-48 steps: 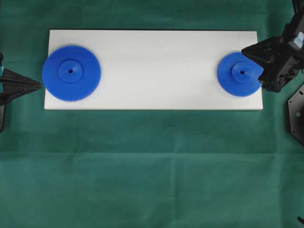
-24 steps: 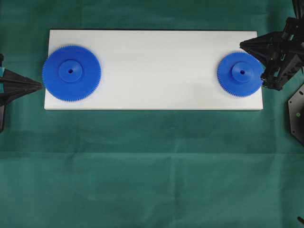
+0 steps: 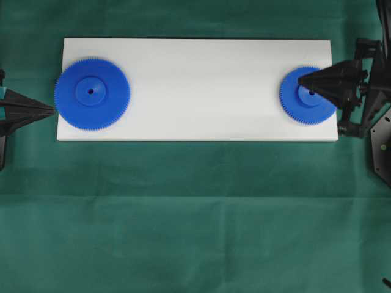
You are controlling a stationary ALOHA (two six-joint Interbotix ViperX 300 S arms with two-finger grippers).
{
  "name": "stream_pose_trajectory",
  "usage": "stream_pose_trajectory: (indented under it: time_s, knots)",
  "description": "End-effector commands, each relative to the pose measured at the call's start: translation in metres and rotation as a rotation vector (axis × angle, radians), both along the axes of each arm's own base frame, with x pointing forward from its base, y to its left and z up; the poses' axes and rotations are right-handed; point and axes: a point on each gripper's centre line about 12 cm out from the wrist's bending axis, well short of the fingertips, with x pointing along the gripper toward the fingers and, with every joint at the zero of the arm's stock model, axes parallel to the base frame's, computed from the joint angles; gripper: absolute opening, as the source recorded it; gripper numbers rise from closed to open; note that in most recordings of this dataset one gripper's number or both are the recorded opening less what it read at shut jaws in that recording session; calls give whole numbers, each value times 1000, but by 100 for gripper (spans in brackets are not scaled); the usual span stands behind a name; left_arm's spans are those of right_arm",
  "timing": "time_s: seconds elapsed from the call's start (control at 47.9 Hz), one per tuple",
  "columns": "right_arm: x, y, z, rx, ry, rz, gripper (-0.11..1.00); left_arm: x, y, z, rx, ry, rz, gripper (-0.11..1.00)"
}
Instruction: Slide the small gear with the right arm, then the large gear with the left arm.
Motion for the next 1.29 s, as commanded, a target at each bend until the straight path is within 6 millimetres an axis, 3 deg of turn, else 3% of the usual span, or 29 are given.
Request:
stream_pose_trajectory:
  time_s: [0.0,0.209,0.668,0.98,1.272]
  knots:
    - [2,5,5,-4,-28,25,52,2,1,4,-1,-8,5,-1]
    - [-1,8,6,-8,-38,39,53,2,4,5,1,-11,22,-1]
    - [-1,8,6,-9,-41,40,52,-2,29,7,2,-11,184,-1]
    - [-1,8,5,-8,-38,40,53,-2,32,10,1,-12,206,-1]
    - [-1,8,5,-8,-37,40,52,7,39,12,-31,150,229,-1]
